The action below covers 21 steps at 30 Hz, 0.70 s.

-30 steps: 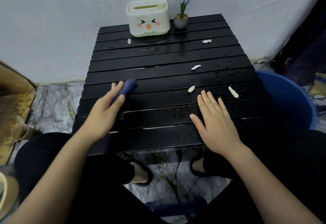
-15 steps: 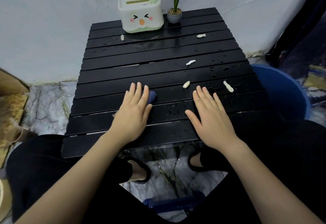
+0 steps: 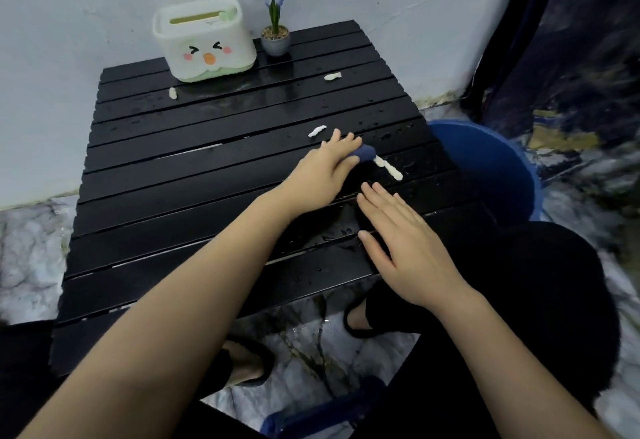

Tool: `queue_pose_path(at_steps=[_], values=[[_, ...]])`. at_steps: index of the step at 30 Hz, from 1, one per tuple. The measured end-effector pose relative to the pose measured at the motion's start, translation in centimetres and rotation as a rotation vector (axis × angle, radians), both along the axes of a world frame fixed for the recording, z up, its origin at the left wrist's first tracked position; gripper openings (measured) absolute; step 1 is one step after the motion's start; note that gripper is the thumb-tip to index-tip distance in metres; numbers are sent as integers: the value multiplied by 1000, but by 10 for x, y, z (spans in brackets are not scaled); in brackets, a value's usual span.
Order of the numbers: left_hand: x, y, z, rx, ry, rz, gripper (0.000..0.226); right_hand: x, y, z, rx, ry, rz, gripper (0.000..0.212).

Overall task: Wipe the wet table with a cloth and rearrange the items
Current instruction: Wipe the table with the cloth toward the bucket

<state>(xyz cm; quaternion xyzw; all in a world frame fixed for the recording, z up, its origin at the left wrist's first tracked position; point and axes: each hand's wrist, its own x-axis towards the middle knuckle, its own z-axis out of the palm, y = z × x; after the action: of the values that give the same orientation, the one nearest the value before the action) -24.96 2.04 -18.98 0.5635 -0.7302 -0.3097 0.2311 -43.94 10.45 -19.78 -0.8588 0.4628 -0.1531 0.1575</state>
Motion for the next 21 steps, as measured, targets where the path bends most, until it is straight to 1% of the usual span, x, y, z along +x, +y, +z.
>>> queue_pose_path(at_steps=[1, 3, 5, 6, 8, 11, 12, 13, 17, 21], values=[[6, -2, 4, 18, 95, 52, 45, -7, -2, 2, -23, -26, -19, 52], [25, -3, 13, -12, 222, 193, 43, -21, -7, 3, -53, -45, -93, 55], [54, -3, 16, -83, 257, 340, 42, -33, -12, 3, -39, -33, -181, 59], [69, -4, 13, -111, 225, 403, 43, -39, -14, 2, -19, -35, -218, 61], [101, -4, 4, -109, 83, 485, 45, -48, -19, -1, 14, -43, -283, 66], [130, -2, -19, -41, -245, 473, 49, -53, -23, -5, 43, 25, -368, 79], [133, -3, -24, -47, -333, 459, 49, -53, -23, -7, 52, 62, -385, 83], [130, -4, -28, -62, -383, 456, 49, -52, -24, -8, 55, 94, -393, 87], [92, -20, -29, -147, -444, 416, 45, -55, -25, -10, 82, 119, -406, 92], [30, -44, -25, -179, -411, 333, 42, -55, -24, -11, 58, 183, -403, 93]])
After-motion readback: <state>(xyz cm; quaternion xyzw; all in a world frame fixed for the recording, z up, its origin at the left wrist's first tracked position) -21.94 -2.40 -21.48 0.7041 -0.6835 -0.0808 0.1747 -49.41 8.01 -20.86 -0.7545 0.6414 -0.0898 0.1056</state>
